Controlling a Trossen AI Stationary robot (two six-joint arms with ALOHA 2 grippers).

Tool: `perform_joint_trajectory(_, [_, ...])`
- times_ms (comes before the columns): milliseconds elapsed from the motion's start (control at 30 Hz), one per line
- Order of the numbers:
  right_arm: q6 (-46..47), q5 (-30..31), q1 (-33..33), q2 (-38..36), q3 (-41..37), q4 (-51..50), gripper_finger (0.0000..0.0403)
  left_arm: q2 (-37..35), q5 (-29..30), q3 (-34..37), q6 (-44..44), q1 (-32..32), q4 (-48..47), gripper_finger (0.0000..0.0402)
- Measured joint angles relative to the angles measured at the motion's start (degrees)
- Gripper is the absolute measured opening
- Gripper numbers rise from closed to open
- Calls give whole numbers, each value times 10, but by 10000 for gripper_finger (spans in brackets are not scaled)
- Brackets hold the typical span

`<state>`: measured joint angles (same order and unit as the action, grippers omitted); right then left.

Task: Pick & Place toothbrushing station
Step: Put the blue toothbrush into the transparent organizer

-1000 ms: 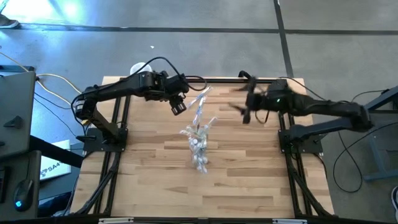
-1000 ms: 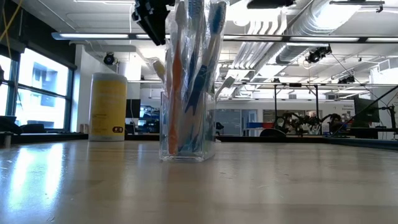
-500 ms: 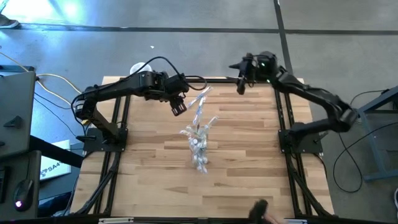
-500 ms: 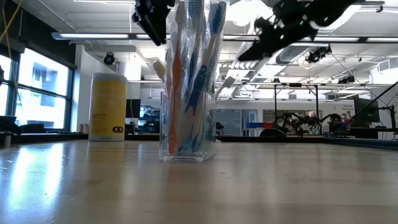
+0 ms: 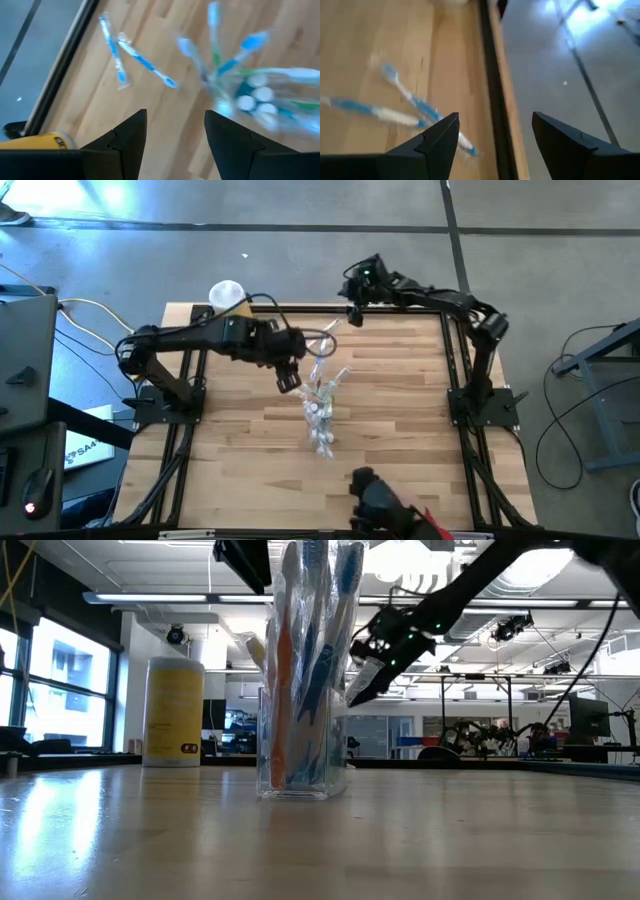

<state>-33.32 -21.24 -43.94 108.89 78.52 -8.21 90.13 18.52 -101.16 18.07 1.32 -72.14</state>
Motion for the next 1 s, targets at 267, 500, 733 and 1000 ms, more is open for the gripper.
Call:
perform_joint_trajectory(267, [-106,5,36,62,36,-45,244,0,23,0,49,-86,0,190])
perform_joint_trajectory(500, [-141,64,66,69,37,-23,244,0,95,0,98,-139,4,190])
perform_joint_trajectory(733, [-129,77,72,69,37,-76,244,0,125,0,143,-153,23,190])
perform_joint_trajectory(1000, [-117,77,75,69,37,-122,244,0,122,0,174,-133,97,190])
